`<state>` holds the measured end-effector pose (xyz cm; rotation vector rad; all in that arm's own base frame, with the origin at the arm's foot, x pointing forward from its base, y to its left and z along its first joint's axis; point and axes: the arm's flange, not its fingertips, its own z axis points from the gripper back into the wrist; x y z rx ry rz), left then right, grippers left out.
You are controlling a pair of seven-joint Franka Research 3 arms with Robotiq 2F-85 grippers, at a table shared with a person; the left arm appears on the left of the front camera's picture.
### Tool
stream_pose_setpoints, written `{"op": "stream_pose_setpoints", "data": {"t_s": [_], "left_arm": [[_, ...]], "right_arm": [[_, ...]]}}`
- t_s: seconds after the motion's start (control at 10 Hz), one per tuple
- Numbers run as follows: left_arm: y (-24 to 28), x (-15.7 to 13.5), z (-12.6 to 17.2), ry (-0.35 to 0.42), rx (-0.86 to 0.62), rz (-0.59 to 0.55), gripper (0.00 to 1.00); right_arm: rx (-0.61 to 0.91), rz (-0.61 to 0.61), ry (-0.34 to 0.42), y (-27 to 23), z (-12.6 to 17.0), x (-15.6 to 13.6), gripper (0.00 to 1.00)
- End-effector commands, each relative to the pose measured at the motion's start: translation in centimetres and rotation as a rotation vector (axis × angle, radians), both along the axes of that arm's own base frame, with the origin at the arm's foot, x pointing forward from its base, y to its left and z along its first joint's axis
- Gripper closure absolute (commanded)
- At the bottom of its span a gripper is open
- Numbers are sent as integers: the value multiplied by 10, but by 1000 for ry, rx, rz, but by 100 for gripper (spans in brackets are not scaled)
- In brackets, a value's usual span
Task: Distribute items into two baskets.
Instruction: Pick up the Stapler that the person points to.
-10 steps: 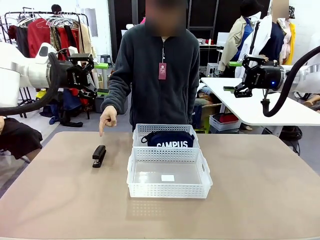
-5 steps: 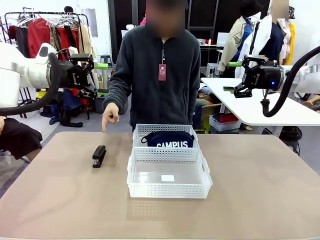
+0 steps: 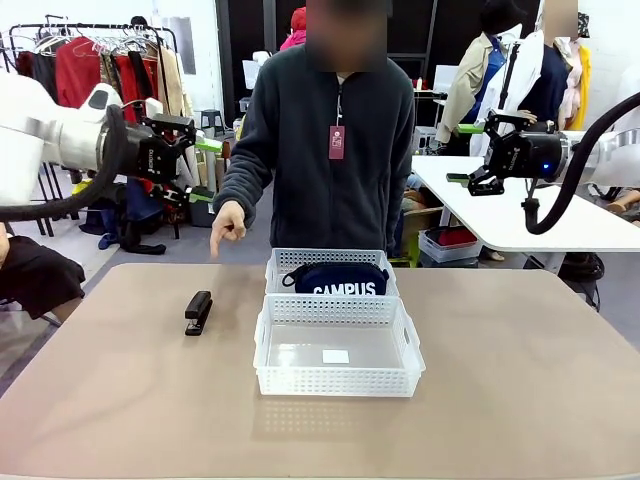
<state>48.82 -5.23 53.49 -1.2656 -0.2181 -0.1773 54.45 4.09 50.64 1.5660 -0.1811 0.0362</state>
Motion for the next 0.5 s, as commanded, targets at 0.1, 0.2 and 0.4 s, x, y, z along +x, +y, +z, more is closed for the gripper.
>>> {"op": "stream_pose_setpoints", "data": {"t_s": [0.1,0.2,0.4], "left_arm": [[1,17,32,89,359,-97,0],[-6,18,34,93,464,-116,0],[-11,24,26,94,669,-223,0]], "right_arm": [[12,5,3,0,1,-1,0],[12,5,3,0,1,-1,0],[12,5,3,0,1,-1,0]]}}
